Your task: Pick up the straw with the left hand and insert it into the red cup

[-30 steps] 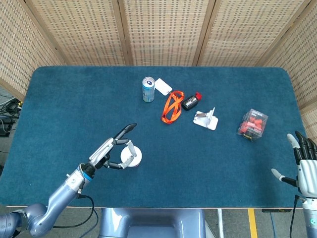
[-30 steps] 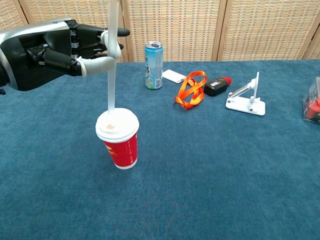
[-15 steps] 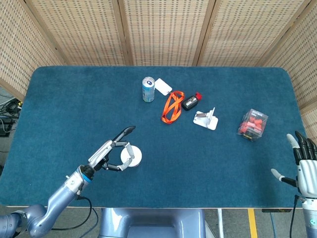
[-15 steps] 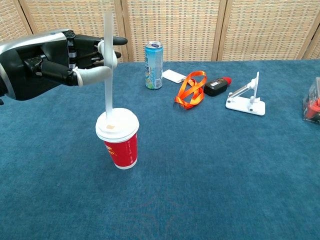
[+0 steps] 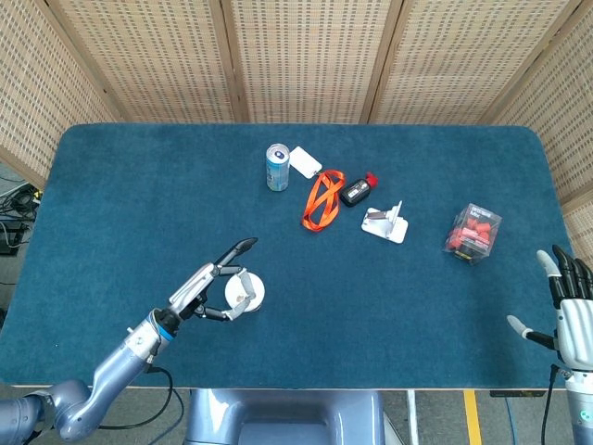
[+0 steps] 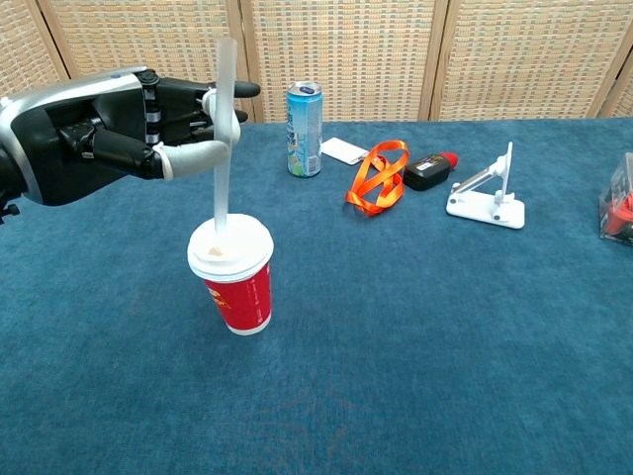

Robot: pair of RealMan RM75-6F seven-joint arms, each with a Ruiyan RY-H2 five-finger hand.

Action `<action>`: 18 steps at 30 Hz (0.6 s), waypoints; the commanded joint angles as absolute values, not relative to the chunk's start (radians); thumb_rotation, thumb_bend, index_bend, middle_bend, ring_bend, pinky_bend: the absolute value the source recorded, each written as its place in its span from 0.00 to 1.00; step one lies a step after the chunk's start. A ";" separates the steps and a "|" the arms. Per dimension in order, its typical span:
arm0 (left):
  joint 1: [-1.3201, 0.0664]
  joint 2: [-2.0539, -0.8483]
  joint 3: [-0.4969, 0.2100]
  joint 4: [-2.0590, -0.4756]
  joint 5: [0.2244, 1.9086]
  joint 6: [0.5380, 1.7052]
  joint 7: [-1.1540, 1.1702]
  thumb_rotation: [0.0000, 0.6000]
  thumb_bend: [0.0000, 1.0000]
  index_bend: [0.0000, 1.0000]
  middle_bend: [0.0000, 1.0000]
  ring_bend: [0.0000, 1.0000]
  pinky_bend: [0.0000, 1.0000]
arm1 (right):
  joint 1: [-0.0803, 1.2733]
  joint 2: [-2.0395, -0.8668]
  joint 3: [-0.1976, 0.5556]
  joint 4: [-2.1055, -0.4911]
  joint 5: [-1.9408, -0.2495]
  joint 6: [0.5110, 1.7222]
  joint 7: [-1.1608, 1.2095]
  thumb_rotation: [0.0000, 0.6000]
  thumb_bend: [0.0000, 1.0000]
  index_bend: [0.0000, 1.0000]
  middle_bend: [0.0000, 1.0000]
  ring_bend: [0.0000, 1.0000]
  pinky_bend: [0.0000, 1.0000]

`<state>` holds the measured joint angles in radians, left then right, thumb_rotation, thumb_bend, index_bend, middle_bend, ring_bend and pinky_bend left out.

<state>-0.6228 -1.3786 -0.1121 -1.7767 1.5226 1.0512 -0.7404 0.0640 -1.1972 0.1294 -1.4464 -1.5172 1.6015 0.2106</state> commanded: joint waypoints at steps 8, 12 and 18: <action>-0.624 -1.386 -0.102 -1.758 1.525 1.055 -0.757 1.00 0.41 0.69 0.00 0.00 0.00 | 0.065 -1.199 0.127 -1.448 -1.521 1.602 0.207 1.00 0.04 0.07 0.00 0.00 0.00; -0.628 -1.393 -0.097 -1.744 1.523 1.050 -0.759 1.00 0.41 0.69 0.00 0.00 0.00 | 0.065 -1.200 0.126 -1.447 -1.523 1.601 0.205 1.00 0.04 0.07 0.00 0.00 0.00; -0.636 -1.420 -0.088 -1.691 1.523 1.037 -0.777 1.00 0.41 0.68 0.00 0.00 0.00 | 0.065 -1.200 0.127 -1.447 -1.522 1.601 0.206 1.00 0.04 0.07 0.00 0.00 0.00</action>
<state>-0.6331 -1.4112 -0.0908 -1.7049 1.5225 1.0405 -0.7709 0.0654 -1.2000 0.1268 -1.4470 -1.5218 1.6007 0.2055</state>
